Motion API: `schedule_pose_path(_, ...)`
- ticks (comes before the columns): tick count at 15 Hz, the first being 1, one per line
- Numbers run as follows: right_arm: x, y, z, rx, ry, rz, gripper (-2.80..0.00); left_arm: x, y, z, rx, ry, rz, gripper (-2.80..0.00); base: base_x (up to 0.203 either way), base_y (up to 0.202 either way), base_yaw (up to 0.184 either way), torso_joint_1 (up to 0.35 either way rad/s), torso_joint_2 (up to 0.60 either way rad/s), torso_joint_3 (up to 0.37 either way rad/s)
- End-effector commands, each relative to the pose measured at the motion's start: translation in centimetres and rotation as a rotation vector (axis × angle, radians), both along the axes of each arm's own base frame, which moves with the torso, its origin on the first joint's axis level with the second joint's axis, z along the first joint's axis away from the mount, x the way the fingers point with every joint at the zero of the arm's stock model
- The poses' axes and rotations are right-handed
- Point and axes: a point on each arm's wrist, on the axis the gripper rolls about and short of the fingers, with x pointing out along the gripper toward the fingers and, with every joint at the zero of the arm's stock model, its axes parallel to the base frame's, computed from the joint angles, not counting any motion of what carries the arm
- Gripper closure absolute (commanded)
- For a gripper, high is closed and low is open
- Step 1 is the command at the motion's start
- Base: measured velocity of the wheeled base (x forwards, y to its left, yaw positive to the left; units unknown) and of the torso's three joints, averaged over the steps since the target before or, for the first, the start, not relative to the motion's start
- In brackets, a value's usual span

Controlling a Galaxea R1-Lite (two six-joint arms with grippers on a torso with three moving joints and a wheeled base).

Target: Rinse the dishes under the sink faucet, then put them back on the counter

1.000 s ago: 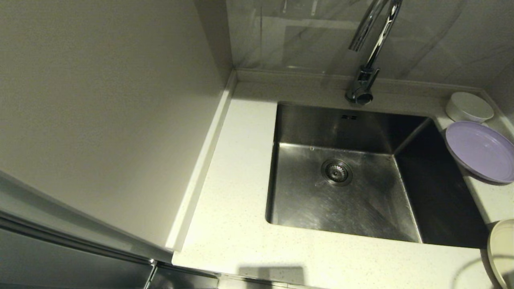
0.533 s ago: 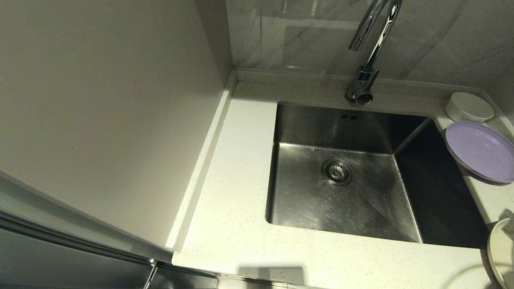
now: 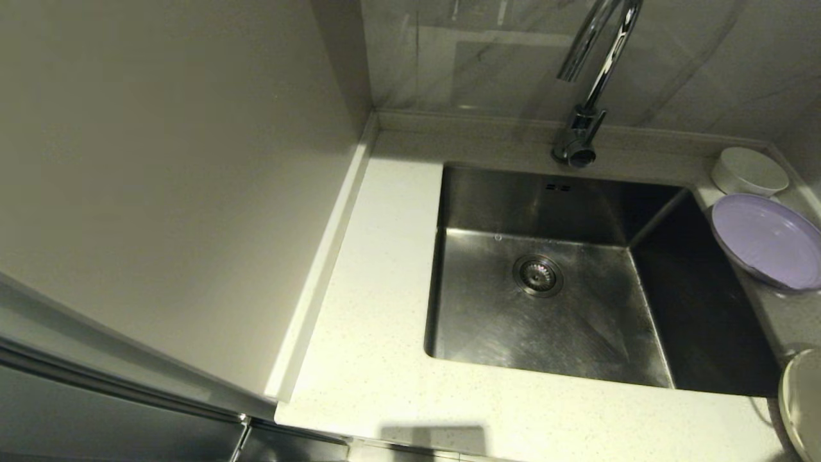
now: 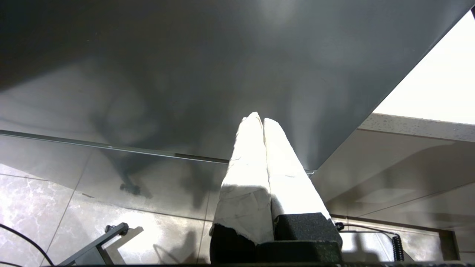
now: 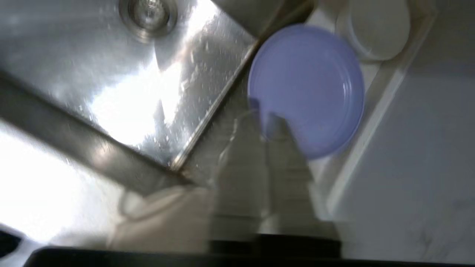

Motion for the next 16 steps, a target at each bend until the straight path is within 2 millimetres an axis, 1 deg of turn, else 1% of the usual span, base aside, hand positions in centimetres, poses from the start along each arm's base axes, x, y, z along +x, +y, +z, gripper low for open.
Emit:
schedule_pose_path(1, 2.2, 1.6, 1.8, 0.113, -0.033, -0.061, 0.00, 0.0, 0.0, 0.0, 0.000, -0.003, 0.001, 0.00, 0.000, 0.000, 0.000, 0.000, 0.00, 0.000)
schedule_pose_path(3, 4.6, 3.6, 3.5, 0.198, -0.172, -0.144, 0.00, 0.0, 0.0, 0.0, -0.001, -0.003, 0.001, 0.00, 0.000, 0.000, 0.000, 0.000, 0.00, 0.000)
schedule_pose_path(4, 5.1, 4.8, 4.1, 0.243, -0.246, -0.181, 0.00, 0.0, 0.0, 0.0, -0.001, -0.003, 0.001, 0.00, 0.000, 0.000, 0.000, 0.000, 0.00, 0.000)
schedule_pose_path(5, 4.6, 5.7, 4.0, 0.278, -0.281, -0.189, 0.00, 0.0, 0.0, 0.0, -0.001, -0.003, 0.001, 0.00, 0.000, 0.000, 0.000, 0.000, 0.00, 0.000)
schedule_pose_path(7, 1.8, 6.8, 2.2, 0.304, -0.275, -0.199, 0.00, 0.0, 0.0, 0.0, -0.001, -0.003, 0.001, 0.00, 0.000, 0.000, 0.000, 0.000, 0.00, 0.000)
schedule_pose_path(10, -4.2, 9.2, -3.2, 0.348, -0.221, -0.174, 0.00, 0.0, 0.0, 0.0, -0.001, -0.005, 0.001, 0.00, 0.000, 0.000, 0.000, 0.000, 0.00, 0.000)
schedule_pose_path(12, -8.1, 10.4, -8.6, 0.373, -0.176, -0.161, 0.00, 0.0, 0.0, 0.0, -0.001, -0.003, 0.001, 0.00, 0.000, 0.000, 0.000, 0.000, 0.00, 0.000)
schedule_pose_path(14, -11.1, 11.0, -14.6, 0.380, -0.148, -0.170, 0.00, 0.0, 0.0, 0.0, -0.001, -0.003, 0.001, 0.00, 0.000, 0.000, 0.000, 0.000, 0.00, 0.000)
schedule_pose_path(15, -12.6, 11.2, -17.3, 0.380, -0.169, -0.163, 0.00, 0.0, 0.0, 0.0, -0.001, -0.003, 0.001, 0.00, 0.000, 0.000, 0.000, 0.000, 0.00, 0.000)
schedule_pose_path(16, -13.7, 11.3, -19.1, 0.380, -0.208, -0.149, 0.00, 0.0, 0.0, 0.0, -0.001, -0.003, 0.001, 0.00, 0.000, 0.000, 0.000, 0.000, 0.00, 0.000)
